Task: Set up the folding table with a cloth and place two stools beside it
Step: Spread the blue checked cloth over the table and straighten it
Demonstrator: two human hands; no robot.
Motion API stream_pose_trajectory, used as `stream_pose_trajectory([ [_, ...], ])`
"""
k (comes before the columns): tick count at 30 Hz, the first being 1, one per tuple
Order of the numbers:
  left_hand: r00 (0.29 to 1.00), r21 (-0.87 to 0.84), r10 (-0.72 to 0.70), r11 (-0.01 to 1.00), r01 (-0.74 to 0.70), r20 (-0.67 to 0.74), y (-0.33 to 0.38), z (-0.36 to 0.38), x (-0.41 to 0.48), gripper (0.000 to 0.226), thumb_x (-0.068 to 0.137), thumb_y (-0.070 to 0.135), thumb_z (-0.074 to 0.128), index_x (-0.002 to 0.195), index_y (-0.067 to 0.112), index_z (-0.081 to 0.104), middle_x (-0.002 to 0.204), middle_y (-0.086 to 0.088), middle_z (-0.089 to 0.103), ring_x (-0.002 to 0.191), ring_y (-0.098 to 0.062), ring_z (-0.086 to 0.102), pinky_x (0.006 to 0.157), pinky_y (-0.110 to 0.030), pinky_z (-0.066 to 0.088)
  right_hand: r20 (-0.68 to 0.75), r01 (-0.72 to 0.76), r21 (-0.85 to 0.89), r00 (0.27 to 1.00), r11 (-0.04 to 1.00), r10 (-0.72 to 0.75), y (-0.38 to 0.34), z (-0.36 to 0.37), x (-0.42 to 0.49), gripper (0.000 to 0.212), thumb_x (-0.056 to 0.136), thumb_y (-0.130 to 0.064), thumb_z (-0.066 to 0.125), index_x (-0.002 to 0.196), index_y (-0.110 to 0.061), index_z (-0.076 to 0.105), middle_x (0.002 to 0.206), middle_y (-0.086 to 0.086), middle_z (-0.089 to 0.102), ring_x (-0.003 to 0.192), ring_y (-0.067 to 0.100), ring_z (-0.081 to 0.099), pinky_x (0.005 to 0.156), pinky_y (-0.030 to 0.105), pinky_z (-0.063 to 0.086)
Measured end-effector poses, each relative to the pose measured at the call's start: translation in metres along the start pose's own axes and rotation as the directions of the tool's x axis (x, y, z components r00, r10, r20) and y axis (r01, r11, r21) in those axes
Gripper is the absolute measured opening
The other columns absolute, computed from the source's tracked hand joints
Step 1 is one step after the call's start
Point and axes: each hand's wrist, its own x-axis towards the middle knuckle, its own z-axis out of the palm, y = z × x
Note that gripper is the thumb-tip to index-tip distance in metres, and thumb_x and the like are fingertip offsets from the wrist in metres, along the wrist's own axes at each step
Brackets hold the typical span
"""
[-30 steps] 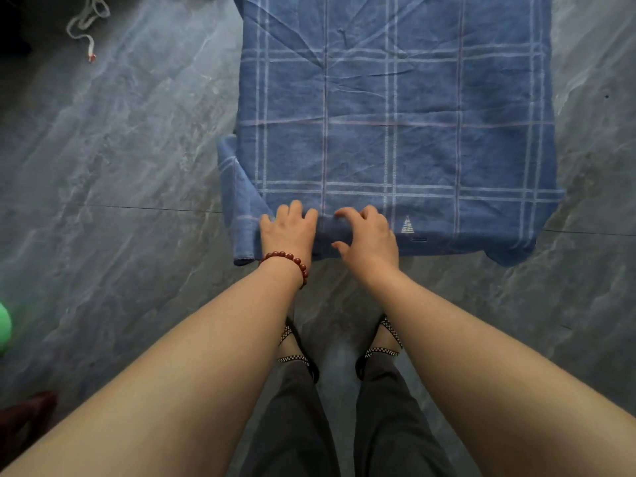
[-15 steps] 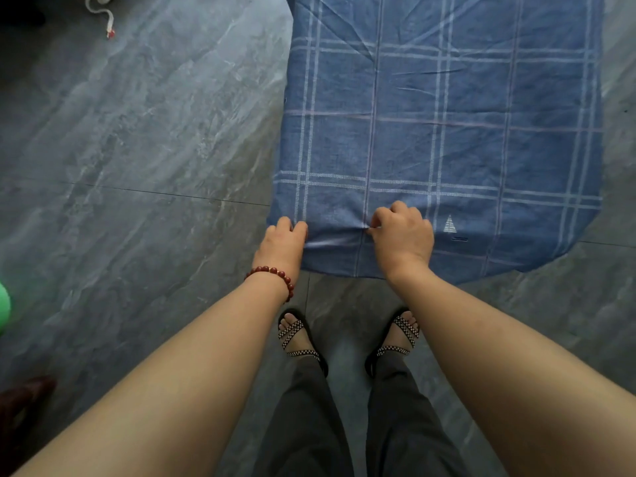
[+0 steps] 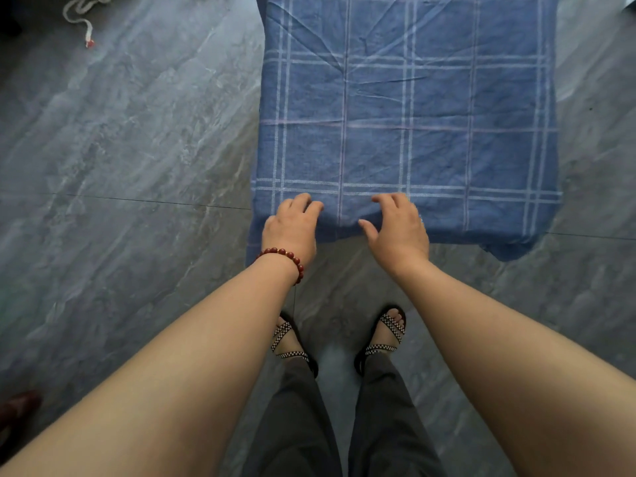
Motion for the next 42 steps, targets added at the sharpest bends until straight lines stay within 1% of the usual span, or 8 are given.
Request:
stream_pose_trajectory([
  [5,0.990,0.023,-0.001,1.000,-0.002,0.140,0.043,0.002,0.019,0.061,0.094,0.013,0.046,0.147,0.027,0.019,0.157,0.000,0.006,0.144,-0.023,0.010,0.110,-0.042,0.027,0.060,-0.008,-0.072,0.998,0.997,0.012,0.037,-0.019,0.004,0.058,0.095,-0.038,0.049,0.146,-0.021,0.028,0.156,0.003,0.018,0.142,0.022,0.018,0.111,0.041,0.023],
  [8,0.973,0.056,-0.018,0.998,0.006,0.231,0.069,0.008,0.025,0.060,0.097,0.019,0.041,0.149,0.029,0.011,0.158,-0.002,-0.004,0.145,-0.025,0.004,0.110,-0.045,0.026,0.176,-0.073,-0.122,0.980,0.990,0.094,0.065,-0.029,0.007,0.058,0.098,-0.042,0.036,0.150,-0.027,0.014,0.160,-0.001,-0.004,0.146,0.023,0.002,0.116,0.049,0.011],
  [11,0.973,0.021,-0.084,0.996,0.081,0.216,0.094,0.012,0.030,0.056,0.099,0.026,0.037,0.148,0.029,0.013,0.158,-0.003,-0.004,0.144,-0.028,0.004,0.109,-0.047,0.027,0.265,-0.047,-0.141,0.961,0.989,0.083,0.092,-0.040,0.009,0.056,0.100,-0.043,0.029,0.150,-0.028,0.010,0.159,-0.007,-0.009,0.146,0.021,-0.001,0.116,0.052,0.009],
  [17,0.958,0.033,0.031,0.999,-0.043,0.284,0.156,0.015,0.055,0.056,0.098,0.029,0.037,0.148,0.031,0.014,0.158,0.002,-0.002,0.144,-0.027,0.006,0.110,-0.047,0.025,0.234,-0.048,0.015,0.971,0.999,0.043,0.122,-0.066,0.023,0.055,0.099,-0.034,0.035,0.150,-0.019,0.018,0.160,0.000,0.004,0.146,0.023,0.007,0.116,0.043,0.017],
  [22,0.959,-0.020,0.084,0.996,-0.081,0.271,0.200,0.008,0.090,0.056,0.097,0.027,0.039,0.148,0.029,0.017,0.158,0.000,0.005,0.143,-0.028,0.013,0.112,-0.046,0.025,0.092,0.004,0.175,0.996,0.984,-0.020,0.137,-0.096,0.056,0.049,0.096,-0.011,0.038,0.144,-0.008,0.032,0.156,0.008,0.022,0.143,0.022,0.020,0.116,0.032,0.018],
  [29,0.952,-0.081,0.134,0.990,-0.115,0.275,0.225,-0.020,0.141,0.053,0.098,0.027,0.038,0.147,0.028,0.020,0.157,0.002,0.009,0.142,-0.024,0.016,0.109,-0.047,0.030,-0.038,-0.050,0.309,0.997,0.950,0.065,0.154,-0.137,0.105,0.052,0.086,0.007,0.038,0.137,-0.004,0.044,0.149,0.009,0.036,0.138,0.022,0.033,0.112,0.025,0.021],
  [35,0.972,-0.217,0.191,0.963,-0.159,0.136,0.251,-0.047,0.190,0.045,0.096,0.022,0.044,0.140,0.019,0.036,0.147,-0.001,0.033,0.129,-0.025,0.039,0.105,-0.037,0.036,-0.196,-0.134,0.405,0.953,0.905,0.229,0.174,-0.171,0.143,0.048,0.075,0.014,0.041,0.116,-0.003,0.059,0.125,0.012,0.054,0.112,0.028,0.053,0.089,0.026,0.037],
  [42,0.994,-0.341,0.061,0.940,-0.026,0.092,0.303,-0.040,0.228,0.034,0.091,0.036,0.055,0.116,0.014,0.052,0.120,-0.005,0.051,0.107,-0.022,0.053,0.091,-0.033,0.043,-0.020,-0.367,0.459,0.906,0.809,0.422,0.213,-0.164,0.170,0.032,0.089,-0.002,0.047,0.120,-0.007,0.055,0.130,0.013,0.049,0.114,0.029,0.051,0.088,0.023,0.033],
])
